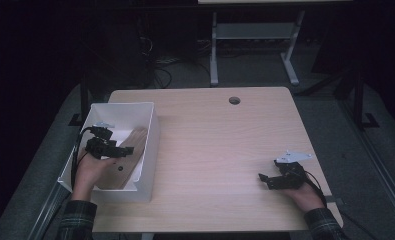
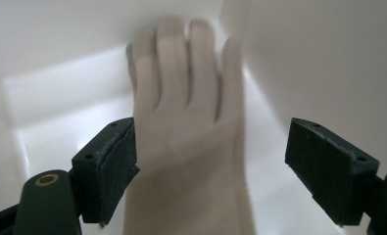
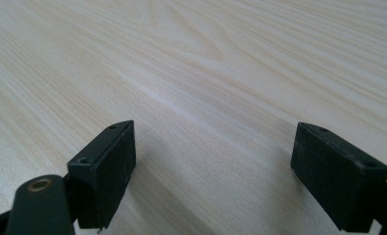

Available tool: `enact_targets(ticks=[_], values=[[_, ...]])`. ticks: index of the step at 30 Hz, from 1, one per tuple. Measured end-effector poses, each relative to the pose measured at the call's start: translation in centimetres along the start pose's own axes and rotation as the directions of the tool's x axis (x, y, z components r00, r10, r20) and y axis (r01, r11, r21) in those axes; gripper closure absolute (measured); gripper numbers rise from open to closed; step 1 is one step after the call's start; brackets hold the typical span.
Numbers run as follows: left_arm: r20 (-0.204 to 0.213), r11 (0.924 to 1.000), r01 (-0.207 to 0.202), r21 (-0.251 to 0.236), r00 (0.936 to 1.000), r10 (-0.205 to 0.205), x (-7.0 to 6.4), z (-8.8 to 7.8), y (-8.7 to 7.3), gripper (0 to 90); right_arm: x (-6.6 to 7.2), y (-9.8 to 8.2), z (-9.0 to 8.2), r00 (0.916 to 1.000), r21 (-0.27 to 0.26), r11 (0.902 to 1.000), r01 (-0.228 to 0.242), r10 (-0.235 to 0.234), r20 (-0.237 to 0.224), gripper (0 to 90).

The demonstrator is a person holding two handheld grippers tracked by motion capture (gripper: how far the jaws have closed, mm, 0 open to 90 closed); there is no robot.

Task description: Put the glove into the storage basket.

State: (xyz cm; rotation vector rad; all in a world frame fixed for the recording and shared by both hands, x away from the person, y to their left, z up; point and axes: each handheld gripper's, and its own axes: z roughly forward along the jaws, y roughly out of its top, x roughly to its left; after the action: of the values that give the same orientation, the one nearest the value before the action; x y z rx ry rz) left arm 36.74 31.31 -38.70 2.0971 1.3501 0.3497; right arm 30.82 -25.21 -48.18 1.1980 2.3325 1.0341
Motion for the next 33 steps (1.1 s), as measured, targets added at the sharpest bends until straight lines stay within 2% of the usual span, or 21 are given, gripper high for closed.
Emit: enact_targets(ticks=[6,7,12,13,15,21,26,33], values=[[0.032,0.9970,-0.032,-0.070,0.9989,0.034,-1.9,-2.1,2.3,19.0,0.0,0.0,0.0,1.0000,0.000,1.0000,0.000,0.000,0.000,16.4],[0.051,0.9958,-0.031,-0.086,0.9981,0.036,-2.4,-2.5,2.8,19.0,0.0,0.0,0.0,1.0000,0.000,1.0000,0.000,0.000,0.000,16.4],[0.092,0.9899,-0.071,-0.122,0.9923,0.083,-4.2,-3.6,4.5,19.0,0.0,0.0,0.0,1.0000,0.001,1.0000,-0.003,0.003,-0.001,16.4],[0.107,0.9888,-0.067,-0.134,0.9909,0.082,-4.6,-3.7,4.8,19.0,0.0,0.0,0.0,1.0000,-0.001,1.0000,0.000,0.000,-0.001,16.4],[0.114,0.9872,-0.079,-0.139,0.9889,0.095,-5.2,-3.9,5.3,19.0,0.0,0.0,0.0,1.0000,0.000,1.0000,0.000,0.000,0.000,16.4],[0.163,0.9793,-0.112,-0.169,0.9767,0.140,-7.7,-3.9,6.5,19.0,0.0,0.0,0.0,1.0000,-0.001,1.0000,0.001,-0.001,0.000,16.4],[0.179,0.9750,-0.131,-0.180,0.9702,0.163,-9.5,-3.5,7.2,19.1,0.0,0.0,0.0,1.0000,-0.001,1.0000,0.002,-0.002,-0.001,16.4],[0.222,0.9704,-0.161,-0.180,0.9545,0.199,-12.5,-2.2,8.0,19.1,0.0,0.0,0.0,1.0000,-0.001,1.0000,0.002,-0.002,-0.002,16.4]])
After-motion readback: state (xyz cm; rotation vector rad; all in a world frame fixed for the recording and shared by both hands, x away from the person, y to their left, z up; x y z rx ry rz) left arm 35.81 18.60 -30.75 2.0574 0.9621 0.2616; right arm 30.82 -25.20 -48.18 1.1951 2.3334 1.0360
